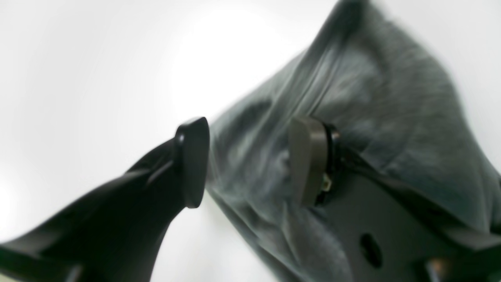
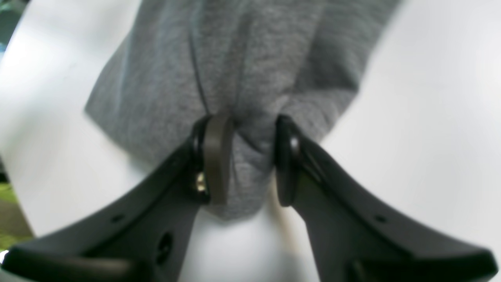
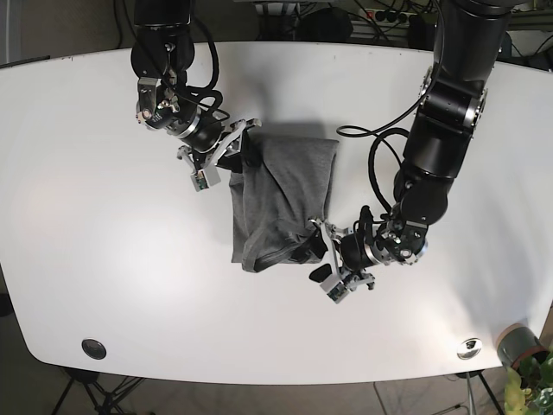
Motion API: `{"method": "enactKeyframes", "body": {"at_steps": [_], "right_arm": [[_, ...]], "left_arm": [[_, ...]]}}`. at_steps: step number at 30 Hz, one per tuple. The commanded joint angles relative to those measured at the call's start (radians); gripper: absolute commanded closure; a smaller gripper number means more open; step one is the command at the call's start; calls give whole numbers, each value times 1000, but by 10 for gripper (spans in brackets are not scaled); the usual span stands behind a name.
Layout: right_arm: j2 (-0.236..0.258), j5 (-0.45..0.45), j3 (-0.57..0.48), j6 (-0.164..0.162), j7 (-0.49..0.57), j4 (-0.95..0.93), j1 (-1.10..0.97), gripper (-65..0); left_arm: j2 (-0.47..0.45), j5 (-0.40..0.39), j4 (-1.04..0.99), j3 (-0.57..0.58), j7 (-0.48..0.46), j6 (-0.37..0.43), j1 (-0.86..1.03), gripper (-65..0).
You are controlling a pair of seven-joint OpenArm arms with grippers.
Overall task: Fold the T-shirt properly
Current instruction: 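Grasp the folded grey bundle with the left gripper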
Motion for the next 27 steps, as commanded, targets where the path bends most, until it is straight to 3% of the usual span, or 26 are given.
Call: {"method": "enactKeyframes", "body": {"at_steps": [1,5,8,12,15,20,22,24,27], "right_arm": [[6,3,2,-3,13,64,7,-171],[9,3,36,-5,-47,142,5,-171],[2,3,99,1,-104,202,10,-171],[6,54,120,4,-156,274,11,-171],[14,105,120,-3,-168,278,13,-171],[86,178,140,-5,-222,280,16,-171],[118,206,142,-5,-230,274,31,-171],[140,218,137,-5,-231,268,36,-171],[160,220,136,-5,-237,269,34,-171]], "left_arm": [[-29,-20,57,-9,-23,-2,-42,-311],[-52,-22,161,-11,-3,6,-28,-314],[-58,-24,223,-11,26,89,6,-318],[-58,-20,352,-11,32,296,83,-328],[-51,-22,464,-9,30,458,155,-390],[-41,-19,666,0,24,747,314,-486],[5,-16,703,3,24,837,367,-513],[48,12,711,-4,24,885,399,-519],[89,122,714,3,14,916,454,-519]]}}
